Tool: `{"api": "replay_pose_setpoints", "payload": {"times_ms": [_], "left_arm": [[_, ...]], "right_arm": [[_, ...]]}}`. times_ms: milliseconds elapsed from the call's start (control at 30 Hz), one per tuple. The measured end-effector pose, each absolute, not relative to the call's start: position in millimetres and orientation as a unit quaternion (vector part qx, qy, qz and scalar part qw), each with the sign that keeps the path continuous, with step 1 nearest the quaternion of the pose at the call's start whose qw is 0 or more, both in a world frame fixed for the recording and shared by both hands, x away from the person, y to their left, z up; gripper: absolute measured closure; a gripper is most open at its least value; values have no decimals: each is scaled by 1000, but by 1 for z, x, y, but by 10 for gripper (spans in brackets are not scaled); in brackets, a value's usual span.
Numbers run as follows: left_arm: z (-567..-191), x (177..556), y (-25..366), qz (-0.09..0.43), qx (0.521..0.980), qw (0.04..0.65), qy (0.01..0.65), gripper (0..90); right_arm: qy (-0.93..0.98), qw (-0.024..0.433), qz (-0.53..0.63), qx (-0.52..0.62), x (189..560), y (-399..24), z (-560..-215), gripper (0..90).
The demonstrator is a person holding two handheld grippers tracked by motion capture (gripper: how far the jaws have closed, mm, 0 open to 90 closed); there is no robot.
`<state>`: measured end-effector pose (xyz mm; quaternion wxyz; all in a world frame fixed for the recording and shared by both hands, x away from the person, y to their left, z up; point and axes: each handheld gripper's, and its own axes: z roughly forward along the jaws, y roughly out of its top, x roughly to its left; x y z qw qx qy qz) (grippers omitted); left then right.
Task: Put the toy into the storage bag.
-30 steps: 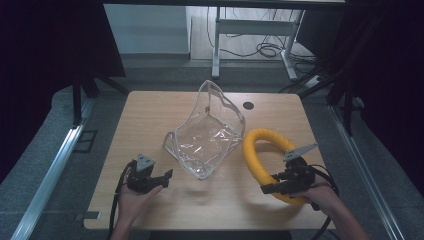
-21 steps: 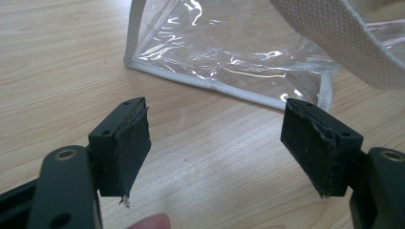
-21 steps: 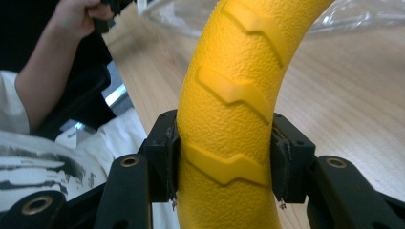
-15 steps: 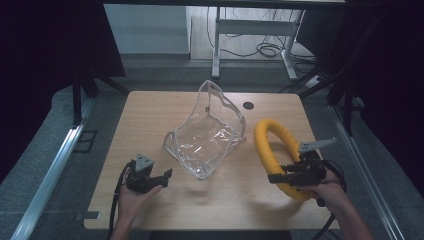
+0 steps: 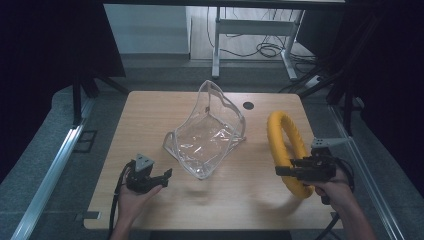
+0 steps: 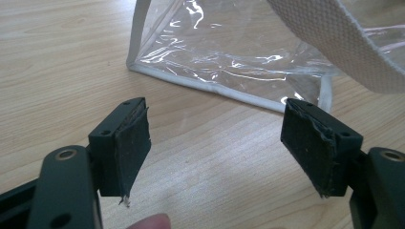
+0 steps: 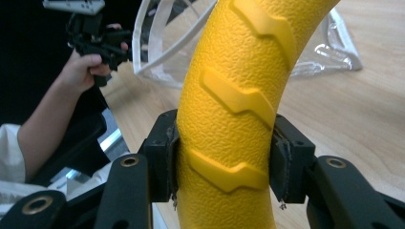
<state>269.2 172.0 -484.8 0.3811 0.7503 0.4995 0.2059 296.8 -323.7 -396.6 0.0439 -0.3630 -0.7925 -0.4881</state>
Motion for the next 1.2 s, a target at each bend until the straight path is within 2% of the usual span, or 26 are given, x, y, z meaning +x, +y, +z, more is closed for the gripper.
{"api": "replay_pose_setpoints", "payload": {"times_ms": [167, 567, 733, 1200], "left_arm": [[-483, 269, 175, 180, 744, 407, 499, 252], [-484, 269, 175, 188, 745, 398, 502, 253], [-484, 269, 174, 188, 746, 396, 501, 252], [-484, 269, 174, 189, 750, 391, 499, 252]], "right_arm": [[-775, 47, -515, -362, 296, -329, -391, 521], [-745, 18, -555, -368, 295, -328, -384, 519], [-735, -12, -569, -368, 294, -318, -380, 519], [-696, -61, -609, -375, 290, -303, -373, 517]]}}
